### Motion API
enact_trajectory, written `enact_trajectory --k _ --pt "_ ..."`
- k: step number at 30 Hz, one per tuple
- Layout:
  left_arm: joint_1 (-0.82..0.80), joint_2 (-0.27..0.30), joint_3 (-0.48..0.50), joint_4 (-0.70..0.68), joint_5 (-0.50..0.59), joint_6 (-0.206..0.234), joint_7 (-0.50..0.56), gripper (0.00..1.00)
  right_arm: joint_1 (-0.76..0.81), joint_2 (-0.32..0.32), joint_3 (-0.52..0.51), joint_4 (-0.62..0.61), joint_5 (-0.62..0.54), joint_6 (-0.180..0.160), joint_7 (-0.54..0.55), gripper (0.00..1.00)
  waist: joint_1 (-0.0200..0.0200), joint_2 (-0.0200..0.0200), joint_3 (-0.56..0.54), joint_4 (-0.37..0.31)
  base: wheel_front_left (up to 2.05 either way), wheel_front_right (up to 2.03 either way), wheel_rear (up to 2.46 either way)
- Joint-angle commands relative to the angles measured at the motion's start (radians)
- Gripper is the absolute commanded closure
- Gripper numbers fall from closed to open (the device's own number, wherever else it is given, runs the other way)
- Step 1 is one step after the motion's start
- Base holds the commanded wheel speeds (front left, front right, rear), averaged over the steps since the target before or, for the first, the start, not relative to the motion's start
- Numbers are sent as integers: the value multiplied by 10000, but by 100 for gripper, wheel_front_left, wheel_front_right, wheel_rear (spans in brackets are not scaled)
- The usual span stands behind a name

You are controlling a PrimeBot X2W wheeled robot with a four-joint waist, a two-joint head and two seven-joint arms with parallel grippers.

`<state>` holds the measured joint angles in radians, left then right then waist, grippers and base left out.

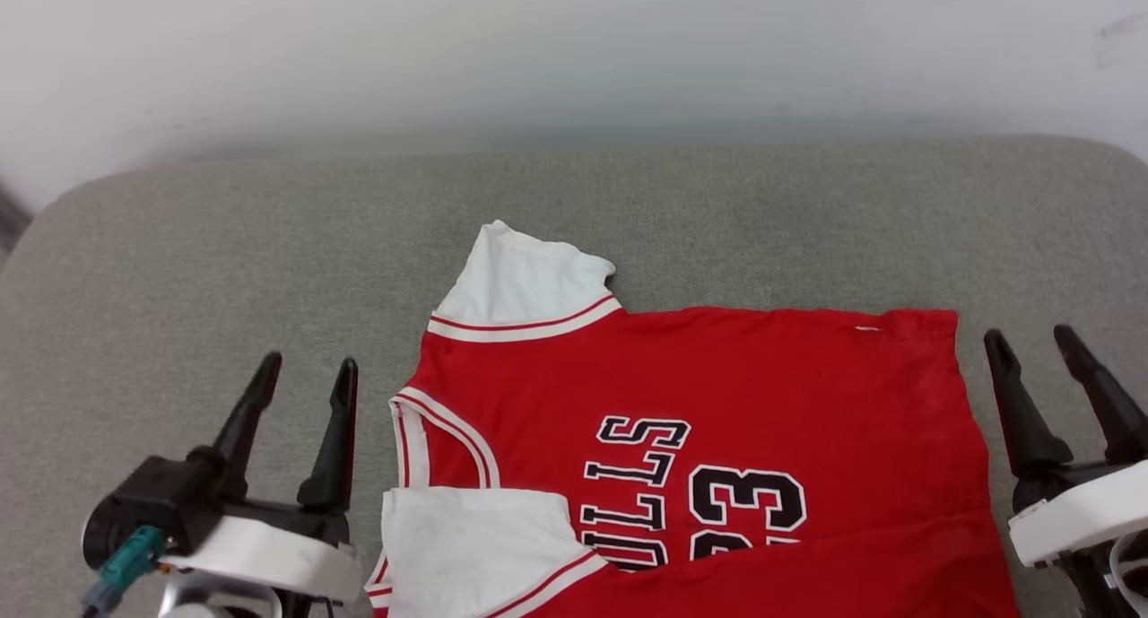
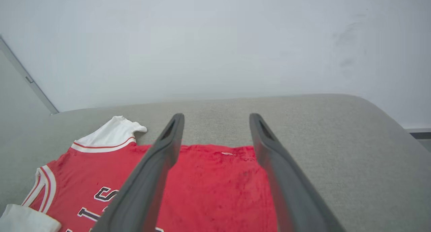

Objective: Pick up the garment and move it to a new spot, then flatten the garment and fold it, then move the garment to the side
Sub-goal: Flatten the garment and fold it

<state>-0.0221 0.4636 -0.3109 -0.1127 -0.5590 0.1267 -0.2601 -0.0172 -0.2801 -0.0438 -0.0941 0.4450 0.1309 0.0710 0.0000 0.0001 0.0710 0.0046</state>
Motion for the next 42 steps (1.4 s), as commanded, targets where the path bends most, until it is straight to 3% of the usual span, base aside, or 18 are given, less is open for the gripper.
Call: enact_trajectory --k 1,5,10,15,19,26,30,35,42 --pt "-187 -44 101 -77 105 -70 -59 0 -210 87 48 -58 -53 -4 -217 0 0 -1 166 -116 0 0 0" --pt "-718 -90 443 -238 420 -369 -43 0 -460 237 179 -240 -238 -4 -1232 0 0 -1 728 -470 0 0 0" --pt "-2035 431 315 66 656 -973 400 0 -795 451 283 -380 -495 -4 -1952 0 0 -1 1564 -1006 0 0 0" --pt "-4238 1192 4 725 513 -1894 2113 0 -1192 660 390 -363 -697 -4 -2245 0 0 -1 2577 -1538 0 0 0" --pt "-6100 1742 -408 1457 -71 -2369 4128 0 -1472 789 444 -227 -680 -4 -2454 0 0 -1 3255 -1993 0 0 0" --pt "-8483 2821 -1056 2651 -1618 -2541 8860 0 -1793 1052 864 103 -538 -4 -2767 0 0 -1 4086 -2695 0 0 0" --pt "-9156 3142 -1189 3064 -2324 -2536 10787 0 -1908 1167 1002 331 -498 -4 -2927 0 0 -1 4408 -2992 0 0 0" --pt "-9618 3326 -1267 3335 -2617 -2356 11955 0 -2061 1289 1160 625 -449 -4 -3090 0 0 -1 4745 -3238 0 0 0" --pt "-9814 3446 -1523 3854 -1982 -2070 11935 0 -2343 1409 1342 912 -422 -4 -3237 0 0 -1 5086 -3395 0 0 0"
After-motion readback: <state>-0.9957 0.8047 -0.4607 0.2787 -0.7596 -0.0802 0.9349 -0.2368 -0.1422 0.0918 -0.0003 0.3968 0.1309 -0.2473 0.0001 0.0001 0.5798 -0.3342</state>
